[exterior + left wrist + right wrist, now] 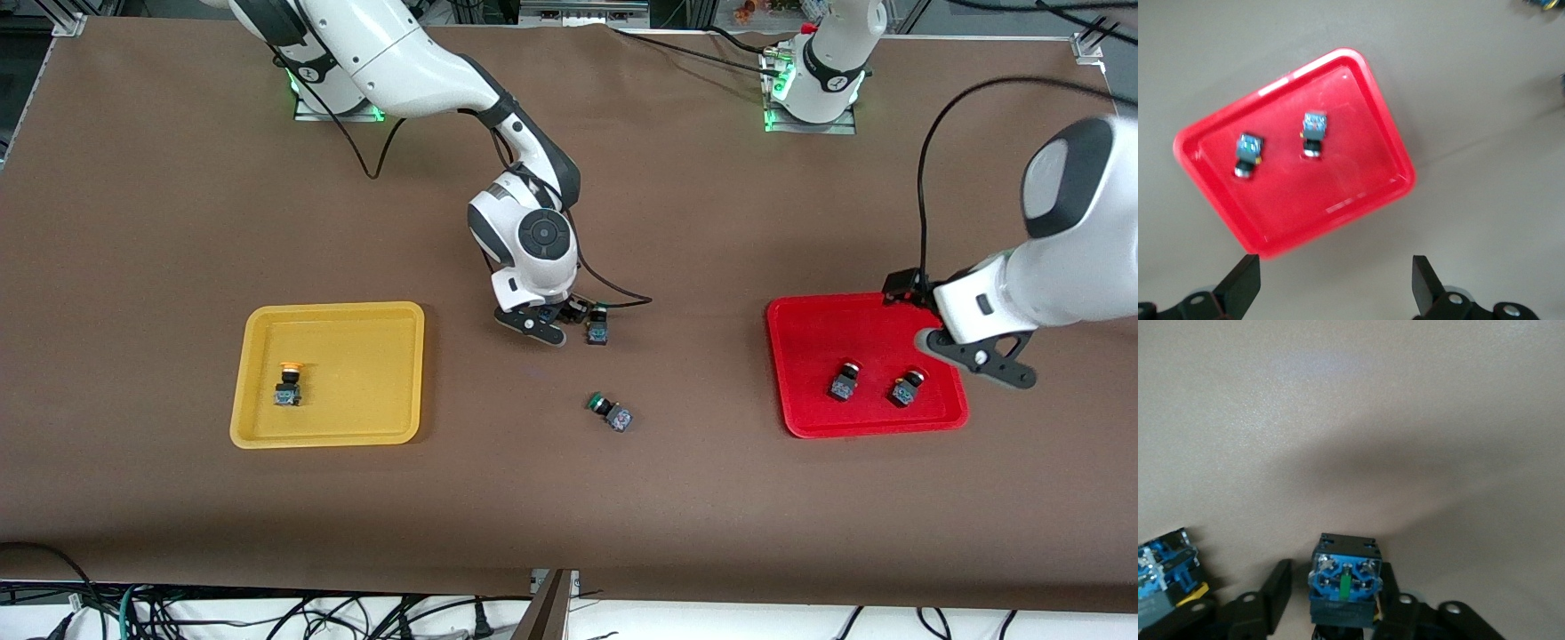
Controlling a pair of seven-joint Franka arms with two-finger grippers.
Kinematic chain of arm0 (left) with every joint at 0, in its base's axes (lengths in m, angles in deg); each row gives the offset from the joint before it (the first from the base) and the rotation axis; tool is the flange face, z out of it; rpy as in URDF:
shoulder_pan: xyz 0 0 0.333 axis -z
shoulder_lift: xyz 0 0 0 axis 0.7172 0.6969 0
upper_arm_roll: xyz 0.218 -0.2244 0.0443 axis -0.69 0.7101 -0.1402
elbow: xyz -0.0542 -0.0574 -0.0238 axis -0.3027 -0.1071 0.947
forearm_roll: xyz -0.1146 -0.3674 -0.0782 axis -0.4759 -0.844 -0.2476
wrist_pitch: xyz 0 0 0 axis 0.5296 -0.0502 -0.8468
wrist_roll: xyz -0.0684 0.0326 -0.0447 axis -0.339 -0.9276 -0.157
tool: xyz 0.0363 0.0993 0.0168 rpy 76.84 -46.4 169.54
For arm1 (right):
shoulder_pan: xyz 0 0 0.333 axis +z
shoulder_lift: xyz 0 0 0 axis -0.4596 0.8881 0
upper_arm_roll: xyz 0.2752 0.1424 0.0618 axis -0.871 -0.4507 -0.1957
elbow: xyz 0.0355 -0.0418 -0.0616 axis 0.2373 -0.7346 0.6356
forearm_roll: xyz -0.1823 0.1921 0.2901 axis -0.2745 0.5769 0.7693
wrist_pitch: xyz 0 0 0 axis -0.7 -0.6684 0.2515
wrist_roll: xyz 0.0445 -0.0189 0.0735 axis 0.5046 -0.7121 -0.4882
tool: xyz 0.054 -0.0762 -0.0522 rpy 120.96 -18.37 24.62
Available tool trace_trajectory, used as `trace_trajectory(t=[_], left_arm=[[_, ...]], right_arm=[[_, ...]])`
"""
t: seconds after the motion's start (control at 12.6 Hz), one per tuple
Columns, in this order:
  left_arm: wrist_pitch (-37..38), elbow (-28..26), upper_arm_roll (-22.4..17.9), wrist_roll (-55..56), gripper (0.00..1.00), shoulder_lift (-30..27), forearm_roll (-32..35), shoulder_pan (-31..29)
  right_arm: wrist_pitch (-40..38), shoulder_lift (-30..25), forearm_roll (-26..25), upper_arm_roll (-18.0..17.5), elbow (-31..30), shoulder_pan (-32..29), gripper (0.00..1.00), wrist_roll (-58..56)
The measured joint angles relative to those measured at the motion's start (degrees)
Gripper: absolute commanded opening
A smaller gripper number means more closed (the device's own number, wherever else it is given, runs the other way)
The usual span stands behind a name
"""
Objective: Place red and yellow buttons in trays
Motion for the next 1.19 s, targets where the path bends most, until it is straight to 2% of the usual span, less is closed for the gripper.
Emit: trace_trajectory(t=[0.16, 0.24, 0.32, 0.4, 0.55, 0.71, 0.87, 1.19], left_arm=[[4.1, 4.7, 0.5, 5.0, 1.00, -1.7, 0.0, 0.5], [4.6, 5.6, -0.9, 6.9, 1.00, -3.3, 0.0, 1.7], [4.5, 5.6, -5.1, 8.2, 1.00, -5.4, -0.3, 4.8], [3.4, 4.4, -11.7, 8.8, 1.00, -7.8, -1.4, 9.7], [-3.4, -3.6, -21.7, 9.5, 1.00, -13.7, -6.3, 15.8], [-8.7, -14.4, -27.2, 9.5, 1.00, -19.9, -9.6, 17.3], [-9.2, -19.3, -28.2, 9.5, 1.00, -23.2, -9.9, 17.3], [-6.7, -18.1, -28.0, 9.5, 1.00, -23.3, -9.9, 18.3]], right_arm=[[0.0, -0.2, 0.0, 0.3, 0.1, -0.2, 0.02, -0.3], [0.0, -0.3, 0.0, 0.7, 0.2, -0.6, 0.02, -1.3], [-0.1, -0.6, 0.0, 1.1, 0.3, -1.5, 0.02, -3.0], [-0.6, -1.0, 0.0, 1.4, 0.6, -3.0, 0.02, -5.7], [-1.9, -2.3, 0.0, 1.8, 0.8, -7.9, 0.02, -13.8], [-4.1, -3.7, 0.0, 1.8, 0.9, -13.6, 0.02, -23.6], [-6.1, -4.6, 0.0, 1.8, 0.9, -18.6, 0.02, -33.0], [-7.5, -4.8, 0.0, 1.8, 0.7, -25.6, 0.02, -46.2]])
